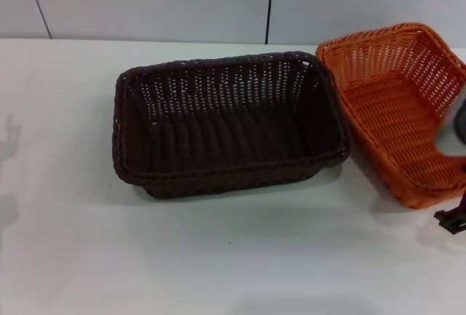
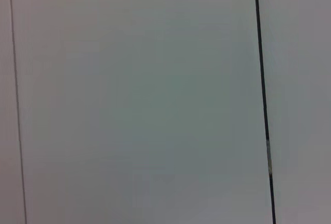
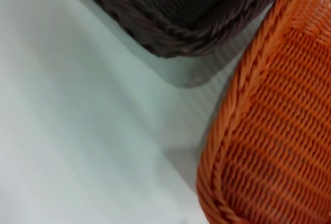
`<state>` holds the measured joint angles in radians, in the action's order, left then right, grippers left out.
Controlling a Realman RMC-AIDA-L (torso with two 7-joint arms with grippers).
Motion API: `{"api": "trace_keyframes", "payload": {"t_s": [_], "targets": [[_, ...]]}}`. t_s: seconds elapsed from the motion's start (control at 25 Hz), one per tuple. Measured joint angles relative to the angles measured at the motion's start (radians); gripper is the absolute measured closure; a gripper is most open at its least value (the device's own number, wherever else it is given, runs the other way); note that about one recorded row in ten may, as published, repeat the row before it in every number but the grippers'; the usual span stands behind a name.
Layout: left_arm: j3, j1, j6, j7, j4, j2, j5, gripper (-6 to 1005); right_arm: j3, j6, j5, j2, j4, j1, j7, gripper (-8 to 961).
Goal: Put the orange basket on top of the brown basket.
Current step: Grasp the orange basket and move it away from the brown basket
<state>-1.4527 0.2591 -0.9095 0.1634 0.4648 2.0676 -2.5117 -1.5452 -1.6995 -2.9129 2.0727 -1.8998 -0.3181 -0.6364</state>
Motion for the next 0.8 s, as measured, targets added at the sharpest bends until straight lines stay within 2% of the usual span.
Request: {"api": "trace_keyframes", "payload": {"t_s": [0.12, 0.4, 0.8], "targets": [[-0.001, 0.001, 0.01, 0.0, -0.002, -0.001, 0.0, 252, 0.023, 0.027, -0.006, -0.002, 0.076, -0.028, 0.0, 160], [-0.005, 0.004, 0.015, -0.002, -0.015, -0.002, 0.0, 252, 0.034, 0.063, -0.006, -0.005, 0.152, -0.06, 0.004, 166], [-0.005, 0.006, 0.015, -0.002, -0.024, -0.006, 0.001, 252, 0.013, 0.11, -0.009, -0.027, 0.255, -0.105, 0.036, 175]]}}
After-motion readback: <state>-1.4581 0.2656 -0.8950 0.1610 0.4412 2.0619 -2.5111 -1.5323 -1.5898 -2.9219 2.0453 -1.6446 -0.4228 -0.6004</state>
